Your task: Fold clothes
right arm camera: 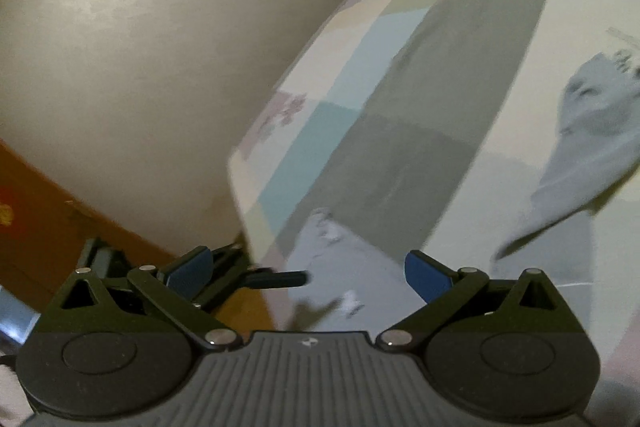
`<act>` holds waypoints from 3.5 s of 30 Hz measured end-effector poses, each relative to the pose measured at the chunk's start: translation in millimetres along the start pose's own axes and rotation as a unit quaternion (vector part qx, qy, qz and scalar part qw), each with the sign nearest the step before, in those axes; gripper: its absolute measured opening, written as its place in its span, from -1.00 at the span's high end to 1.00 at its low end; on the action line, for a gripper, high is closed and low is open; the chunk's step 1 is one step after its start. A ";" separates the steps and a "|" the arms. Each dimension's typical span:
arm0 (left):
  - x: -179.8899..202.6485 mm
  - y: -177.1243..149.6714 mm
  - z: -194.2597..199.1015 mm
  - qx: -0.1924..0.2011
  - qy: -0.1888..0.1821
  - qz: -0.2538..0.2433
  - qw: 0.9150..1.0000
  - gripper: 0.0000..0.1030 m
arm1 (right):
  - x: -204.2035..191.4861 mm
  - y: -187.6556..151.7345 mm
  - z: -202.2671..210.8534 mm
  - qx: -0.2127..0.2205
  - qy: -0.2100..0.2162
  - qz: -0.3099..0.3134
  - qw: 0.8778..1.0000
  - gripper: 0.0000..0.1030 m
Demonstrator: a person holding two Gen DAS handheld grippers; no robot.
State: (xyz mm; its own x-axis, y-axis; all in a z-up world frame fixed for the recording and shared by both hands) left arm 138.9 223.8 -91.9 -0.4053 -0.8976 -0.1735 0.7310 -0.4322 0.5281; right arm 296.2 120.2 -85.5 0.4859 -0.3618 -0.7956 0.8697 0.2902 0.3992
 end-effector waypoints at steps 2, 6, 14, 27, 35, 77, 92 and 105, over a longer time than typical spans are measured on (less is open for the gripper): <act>-1.4 -1.2 -1.0 0.000 -0.002 0.003 1.000 -0.75 | 6.7 -1.1 12.5 0.017 -0.053 0.003 0.998 -1.00; -2.1 -2.7 -5.8 0.000 -0.005 0.003 1.000 -0.75 | 5.0 -12.8 20.1 0.034 -0.201 0.090 0.975 -0.78; -2.1 -5.3 -11.4 -0.003 -0.010 0.012 1.000 -0.75 | -11.3 -60.2 -11.6 -0.004 -0.376 0.283 0.882 -0.08; -5.9 -17.0 -8.6 -0.003 -0.019 0.037 0.999 -0.75 | -42.2 -59.1 -5.7 0.003 -0.290 0.273 0.917 0.96; -10.0 -23.5 -5.2 -0.005 -0.018 0.049 0.999 -0.75 | -56.9 -88.6 -25.8 -0.057 -0.161 0.253 0.952 0.94; 11.5 69.5 -29.4 0.011 -0.038 0.020 0.999 -0.71 | 40.7 -170.9 136.7 0.094 -0.261 0.040 0.960 0.16; 38.2 100.1 -81.8 -0.042 0.029 -0.035 0.998 -0.61 | 41.8 -185.2 166.6 0.127 -0.261 0.045 0.956 0.05; -8.3 47.4 -26.1 -0.027 0.025 0.013 0.999 -0.64 | 31.0 -74.6 69.3 0.086 -0.133 0.028 0.987 -0.27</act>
State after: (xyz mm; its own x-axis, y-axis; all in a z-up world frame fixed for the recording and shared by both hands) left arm 191.3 208.5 -87.1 -0.3588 -0.9109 -0.2035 0.7697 -0.4121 0.4875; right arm 252.4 25.9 -108.4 0.5188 -0.5766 -0.6312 0.8318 0.1698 0.5285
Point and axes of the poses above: each gripper's, at about its wrist camera, not at the fingertips, and z roughly against the way its jaws point, x to its right, y to its top, the point moved 4 cm from there along -z, roughly the way its jaws point, and after that the axes turned 7 degrees about -z, right-handed, at the moved point
